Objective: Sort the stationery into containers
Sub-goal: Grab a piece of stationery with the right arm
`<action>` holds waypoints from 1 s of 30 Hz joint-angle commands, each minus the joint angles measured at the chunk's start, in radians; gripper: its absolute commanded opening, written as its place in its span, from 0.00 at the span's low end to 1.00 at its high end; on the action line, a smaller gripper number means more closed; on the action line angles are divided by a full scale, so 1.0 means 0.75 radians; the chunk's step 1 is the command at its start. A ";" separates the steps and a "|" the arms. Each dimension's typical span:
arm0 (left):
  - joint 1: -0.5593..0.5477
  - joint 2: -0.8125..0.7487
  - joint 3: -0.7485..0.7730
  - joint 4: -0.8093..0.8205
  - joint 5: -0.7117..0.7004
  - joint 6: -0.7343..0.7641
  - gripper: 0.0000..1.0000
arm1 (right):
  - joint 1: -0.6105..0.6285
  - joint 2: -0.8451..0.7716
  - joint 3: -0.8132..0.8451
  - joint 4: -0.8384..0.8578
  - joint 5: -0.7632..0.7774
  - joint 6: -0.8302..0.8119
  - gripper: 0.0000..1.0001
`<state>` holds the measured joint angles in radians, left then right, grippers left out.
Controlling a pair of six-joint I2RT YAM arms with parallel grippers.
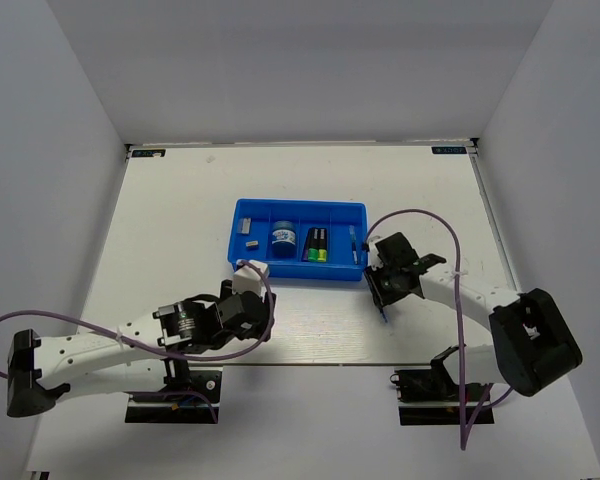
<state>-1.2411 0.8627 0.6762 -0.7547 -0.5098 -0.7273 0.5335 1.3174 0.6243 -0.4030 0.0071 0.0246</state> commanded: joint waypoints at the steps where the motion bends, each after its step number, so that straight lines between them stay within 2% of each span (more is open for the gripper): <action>1: -0.006 -0.046 -0.016 -0.022 -0.036 -0.018 0.78 | -0.004 0.072 -0.016 0.030 0.103 0.024 0.36; 12: -0.008 -0.103 -0.004 -0.084 -0.061 -0.022 0.78 | -0.053 0.098 -0.008 0.028 0.032 0.043 0.28; 22: -0.008 -0.126 0.007 -0.114 -0.073 -0.024 0.78 | -0.087 0.201 0.039 0.010 -0.044 0.047 0.00; 30: -0.008 -0.130 0.019 -0.133 -0.079 -0.024 0.78 | -0.124 0.072 0.059 -0.058 -0.065 0.067 0.00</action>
<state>-1.2411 0.7815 0.6693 -0.8391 -0.5434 -0.7387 0.4526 1.4086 0.6907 -0.3592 -0.0257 0.0544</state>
